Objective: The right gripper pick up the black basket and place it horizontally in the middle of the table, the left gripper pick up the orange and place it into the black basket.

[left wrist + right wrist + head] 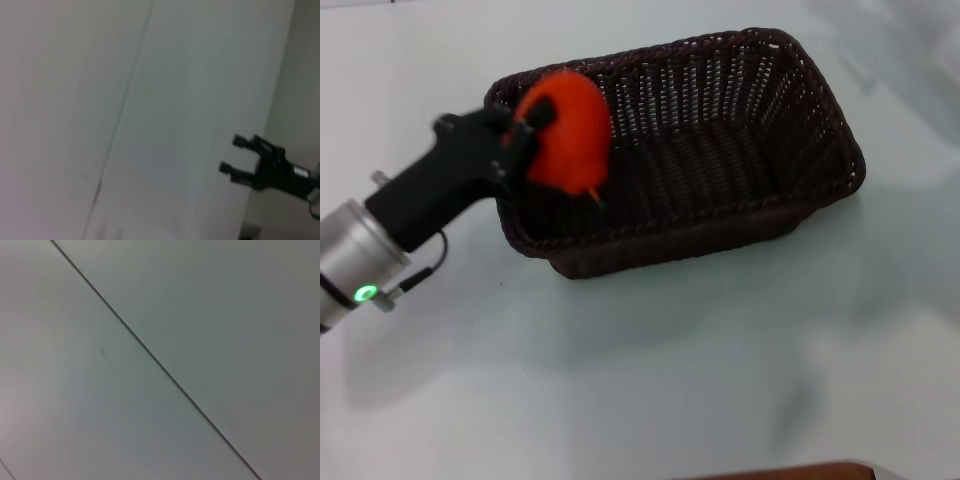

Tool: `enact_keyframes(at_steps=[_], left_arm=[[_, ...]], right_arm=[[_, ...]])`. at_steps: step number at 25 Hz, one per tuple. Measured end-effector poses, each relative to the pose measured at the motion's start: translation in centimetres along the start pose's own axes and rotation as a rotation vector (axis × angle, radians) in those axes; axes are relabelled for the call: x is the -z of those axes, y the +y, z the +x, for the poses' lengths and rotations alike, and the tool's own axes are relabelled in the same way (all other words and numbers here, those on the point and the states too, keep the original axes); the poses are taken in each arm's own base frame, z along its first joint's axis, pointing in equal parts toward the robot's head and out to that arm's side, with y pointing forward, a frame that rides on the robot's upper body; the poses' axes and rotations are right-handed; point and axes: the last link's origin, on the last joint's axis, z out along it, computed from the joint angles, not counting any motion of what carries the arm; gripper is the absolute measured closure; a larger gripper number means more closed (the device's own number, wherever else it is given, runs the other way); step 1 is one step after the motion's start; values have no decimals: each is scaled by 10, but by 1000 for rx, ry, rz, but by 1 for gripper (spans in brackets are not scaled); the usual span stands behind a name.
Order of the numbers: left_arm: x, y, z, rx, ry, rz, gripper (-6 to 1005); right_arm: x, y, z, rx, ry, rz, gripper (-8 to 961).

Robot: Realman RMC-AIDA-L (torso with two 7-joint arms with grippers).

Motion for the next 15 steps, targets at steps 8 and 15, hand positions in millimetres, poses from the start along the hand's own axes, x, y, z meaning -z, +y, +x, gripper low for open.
enact_keyframes(at_steps=[8,15], left_arm=[[-9,7,-9,18,-48,-24,941],[0,6,-6,8,-28,-11,726]], right_arm=[[-5,1,-4,8,-5,-13,28],[-7,1,-5,16,-6,-13,28]])
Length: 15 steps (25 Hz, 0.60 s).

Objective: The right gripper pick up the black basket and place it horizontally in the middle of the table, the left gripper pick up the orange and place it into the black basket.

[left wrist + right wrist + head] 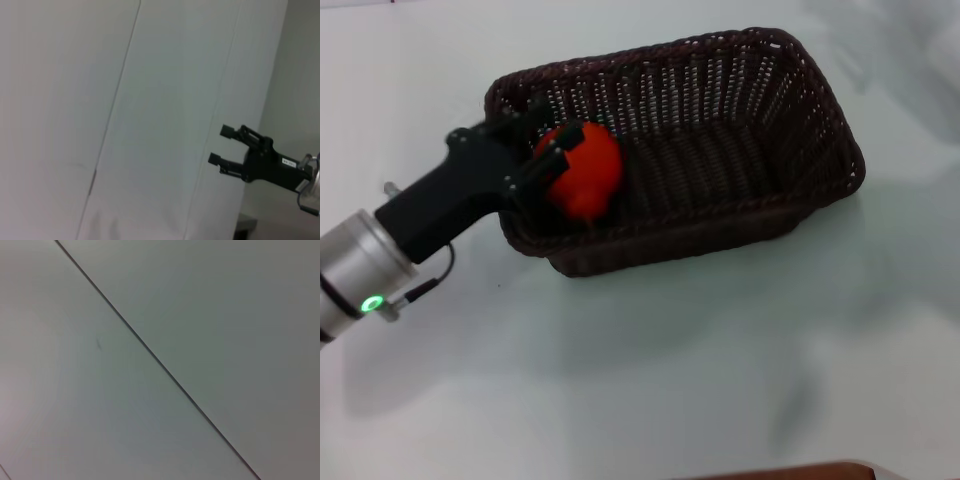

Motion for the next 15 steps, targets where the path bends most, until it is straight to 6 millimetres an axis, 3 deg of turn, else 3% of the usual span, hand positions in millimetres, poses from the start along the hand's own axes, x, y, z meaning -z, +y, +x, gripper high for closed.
enact_keyframes(at_steps=[6,10,15], left_arm=[[26,-6,22,-53,143,61,516],[61,-19,37,-61,333,230,332],[105,-29,46,-68,515,454,170]], right_arm=[[0,0,0,8,1,2,28],[0,-2,1,59,6,9,29],[4,-1,3,196,75,-10,29]])
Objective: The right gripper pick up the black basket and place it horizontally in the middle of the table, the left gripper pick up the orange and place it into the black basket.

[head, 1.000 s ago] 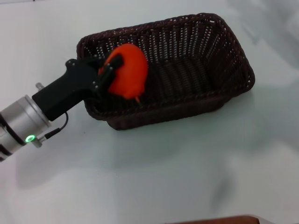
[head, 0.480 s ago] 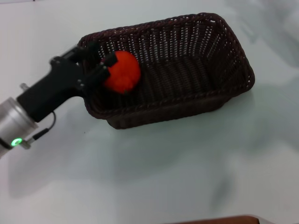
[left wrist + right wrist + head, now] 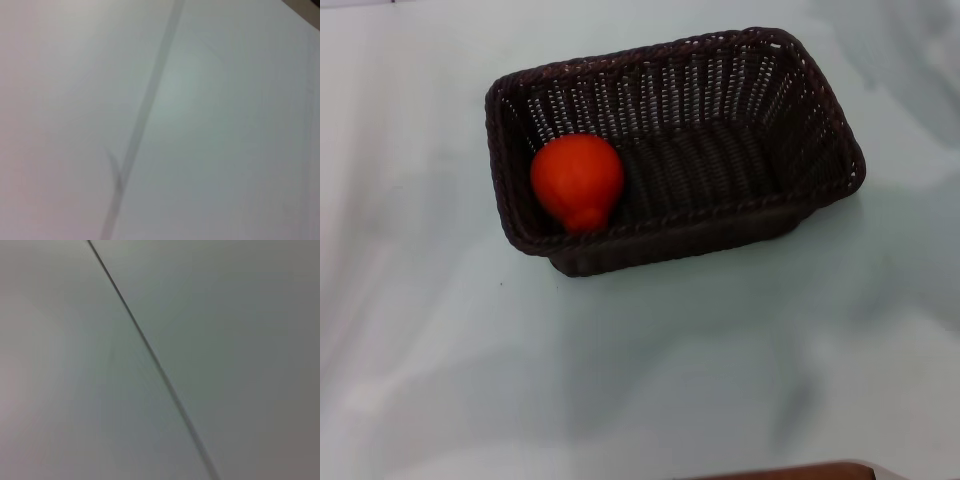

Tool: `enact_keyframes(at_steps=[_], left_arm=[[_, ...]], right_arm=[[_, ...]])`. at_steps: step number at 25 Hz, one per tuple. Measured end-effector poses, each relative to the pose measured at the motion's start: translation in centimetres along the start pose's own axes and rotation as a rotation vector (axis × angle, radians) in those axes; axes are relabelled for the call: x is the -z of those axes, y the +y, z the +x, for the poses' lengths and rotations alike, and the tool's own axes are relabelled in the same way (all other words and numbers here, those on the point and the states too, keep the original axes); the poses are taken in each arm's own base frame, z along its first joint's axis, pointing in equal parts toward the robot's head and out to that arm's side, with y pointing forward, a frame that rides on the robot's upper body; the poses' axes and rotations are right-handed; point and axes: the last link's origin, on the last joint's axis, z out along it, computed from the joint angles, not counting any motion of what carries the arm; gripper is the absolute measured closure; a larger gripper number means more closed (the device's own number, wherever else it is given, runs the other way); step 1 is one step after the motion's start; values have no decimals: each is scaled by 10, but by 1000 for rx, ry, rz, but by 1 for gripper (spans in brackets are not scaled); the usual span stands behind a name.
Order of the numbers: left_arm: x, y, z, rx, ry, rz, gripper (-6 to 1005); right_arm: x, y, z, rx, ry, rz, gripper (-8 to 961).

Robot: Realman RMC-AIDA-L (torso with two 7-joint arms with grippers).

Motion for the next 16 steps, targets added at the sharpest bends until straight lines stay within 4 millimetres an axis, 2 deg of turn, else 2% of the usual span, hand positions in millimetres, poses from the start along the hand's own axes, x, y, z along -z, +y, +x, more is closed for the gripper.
enact_keyframes(at_steps=[1,7,12,16], left_arm=[[5,-5,4,-9,24,36,138],[31,-21,23,-58,110,174,138],[46,-24,28,-68,147,238,138],[49,-24,28,-65,148,250,138]], right_arm=[[2,1,1,45,35,-18,29],[23,15,-1,281,254,-227,29],[32,21,-3,315,299,-314,29],[35,24,-3,301,313,-338,29]])
